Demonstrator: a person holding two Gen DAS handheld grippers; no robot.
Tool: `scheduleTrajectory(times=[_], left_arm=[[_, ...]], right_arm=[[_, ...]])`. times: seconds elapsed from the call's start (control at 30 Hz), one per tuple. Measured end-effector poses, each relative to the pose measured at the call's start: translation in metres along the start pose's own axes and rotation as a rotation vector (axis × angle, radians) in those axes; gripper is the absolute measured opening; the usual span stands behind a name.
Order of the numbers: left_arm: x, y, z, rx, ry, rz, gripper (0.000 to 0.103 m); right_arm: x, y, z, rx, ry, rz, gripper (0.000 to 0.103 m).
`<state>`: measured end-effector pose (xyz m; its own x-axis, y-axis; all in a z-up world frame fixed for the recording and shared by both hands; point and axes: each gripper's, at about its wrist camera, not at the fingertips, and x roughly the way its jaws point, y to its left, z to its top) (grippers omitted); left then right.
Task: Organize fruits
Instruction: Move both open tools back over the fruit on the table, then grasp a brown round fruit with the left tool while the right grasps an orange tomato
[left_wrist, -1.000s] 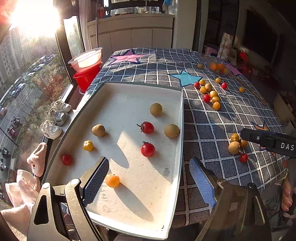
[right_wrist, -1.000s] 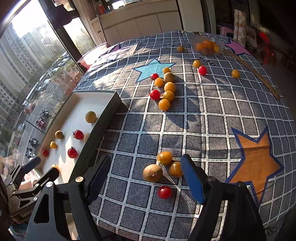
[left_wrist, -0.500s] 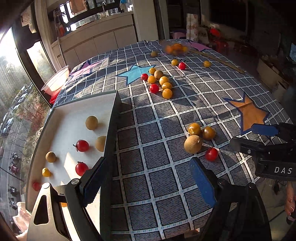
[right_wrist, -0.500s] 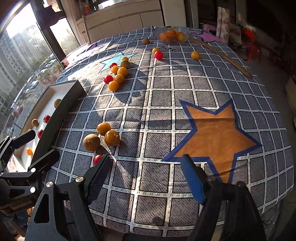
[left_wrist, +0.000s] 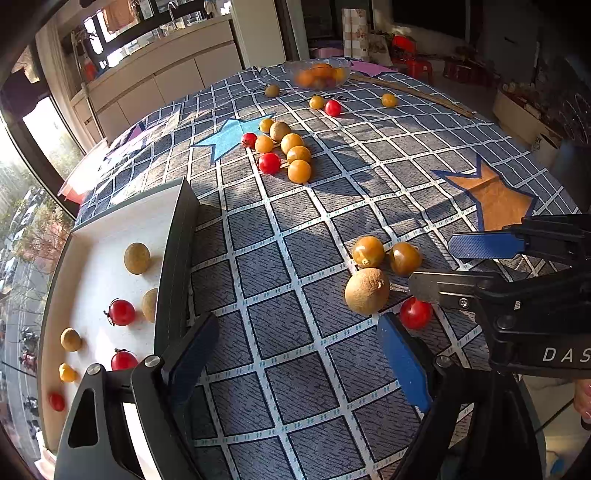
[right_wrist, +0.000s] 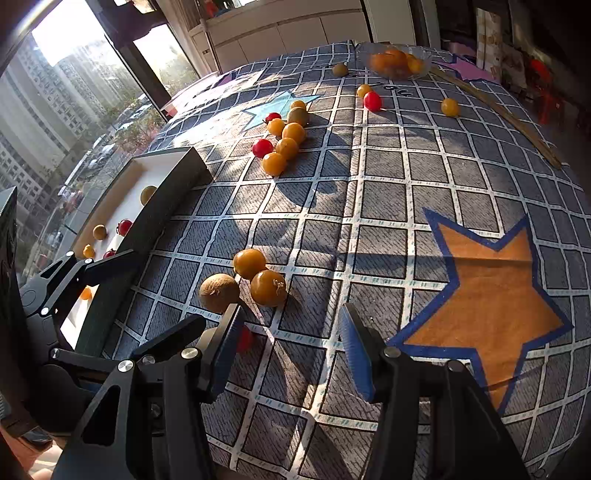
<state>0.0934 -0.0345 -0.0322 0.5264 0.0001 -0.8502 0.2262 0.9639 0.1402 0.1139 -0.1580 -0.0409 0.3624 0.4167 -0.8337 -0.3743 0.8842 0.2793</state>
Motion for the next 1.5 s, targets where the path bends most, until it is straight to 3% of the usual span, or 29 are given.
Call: scheduleTrajectory(times=[0.07,0.23,0.3,0.33,0.47,0.57,0.67,0.73,0.8,0.87,1.27,1.5], left_arm=[[0.005,-0.003,0.002,0.015,0.019,-0.005,0.075],[0.013,-0.006,0.006,0.028,0.03,-0.004,0.075],[0.014,-0.007,0.008,0.027,0.028,-0.009,0.075],[0.015,-0.007,0.009,0.028,0.028,-0.01,0.075],[0.017,-0.011,0.014,0.035,0.028,-0.016,0.075],[0.019,-0.014,0.019,0.032,0.026,-0.036,0.064],[0.022,-0.015,0.023,0.027,0.028,-0.043,0.062],[0.022,-0.015,0.024,0.019,0.029,-0.065,0.051],[0.022,-0.016,0.025,0.011,0.032,-0.093,0.033],[0.021,-0.018,0.025,0.015,0.028,-0.096,0.028],[-0.011,0.001,0.001,-0.096,0.008,-0.112,0.028],[-0.027,0.015,-0.014,-0.134,-0.01,-0.061,0.028]], right_arm=[[0.004,0.005,0.003,-0.023,0.009,0.004,0.055],[0.011,0.012,0.01,-0.074,0.026,-0.006,0.041],[0.014,0.013,0.012,-0.085,0.035,-0.005,0.025],[0.014,0.013,0.012,-0.09,0.038,-0.002,0.023],[0.012,0.007,0.012,-0.072,0.028,-0.002,0.022],[0.009,-0.003,0.011,-0.028,0.022,0.013,0.022],[0.007,-0.01,0.011,-0.004,0.02,0.01,0.022],[0.005,-0.015,0.011,0.012,0.017,0.012,0.022],[0.003,-0.02,0.01,0.031,0.012,0.015,0.022],[0.001,-0.023,0.008,0.041,0.006,0.009,0.022],[-0.015,-0.019,-0.009,0.079,-0.026,-0.016,0.022],[-0.019,-0.008,-0.016,0.087,-0.022,-0.019,0.022]])
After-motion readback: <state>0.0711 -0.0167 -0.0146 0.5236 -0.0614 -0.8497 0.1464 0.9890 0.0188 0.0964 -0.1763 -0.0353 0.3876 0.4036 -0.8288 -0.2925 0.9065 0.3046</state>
